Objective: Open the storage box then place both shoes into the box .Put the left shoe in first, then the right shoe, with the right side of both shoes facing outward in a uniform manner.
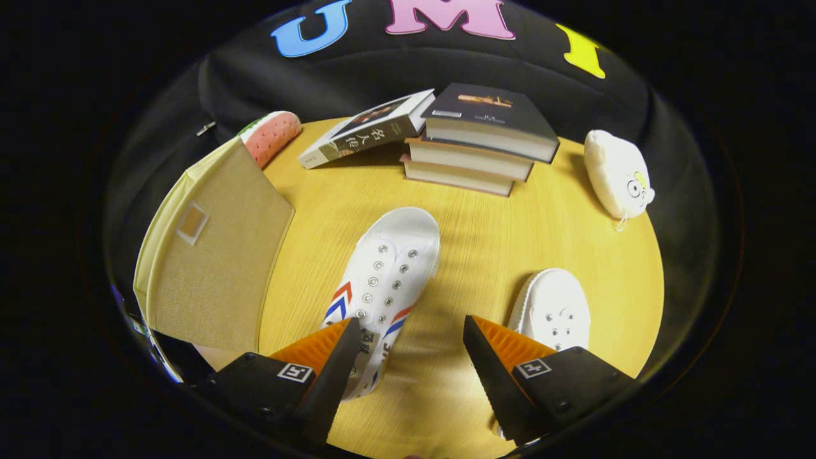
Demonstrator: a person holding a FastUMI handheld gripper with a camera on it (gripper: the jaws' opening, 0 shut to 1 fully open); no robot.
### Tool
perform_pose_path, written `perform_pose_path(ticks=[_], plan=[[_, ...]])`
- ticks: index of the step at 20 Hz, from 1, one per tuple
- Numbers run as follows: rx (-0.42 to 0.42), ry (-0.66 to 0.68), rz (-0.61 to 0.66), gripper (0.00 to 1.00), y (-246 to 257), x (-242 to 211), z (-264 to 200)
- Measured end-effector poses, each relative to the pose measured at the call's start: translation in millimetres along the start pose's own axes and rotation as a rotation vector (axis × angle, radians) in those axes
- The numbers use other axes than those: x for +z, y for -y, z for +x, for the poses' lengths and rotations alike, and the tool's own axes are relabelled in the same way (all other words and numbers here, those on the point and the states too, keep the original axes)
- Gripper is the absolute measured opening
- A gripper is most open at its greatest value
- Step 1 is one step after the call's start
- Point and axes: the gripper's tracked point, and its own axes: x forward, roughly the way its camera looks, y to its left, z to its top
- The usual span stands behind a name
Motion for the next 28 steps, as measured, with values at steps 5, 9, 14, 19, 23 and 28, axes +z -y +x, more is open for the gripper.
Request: perform_pose_path(ticks=[5,9,14,19,23,28], plan=[[0.041,-0.054,0.037,0.98,2,-2,24],[0.170,-0.071,0.072,0.77,-17,-3,27],[0.196,-0.089,0.180,0.31,-17,-1,28],[0.278,-0.124,0.307,0.06,-15,-2,27],[0.332,-0.130,0.284,0.06,-24,-7,10],[0.370,-0.078,0.308,0.06,-30,10,-26]])
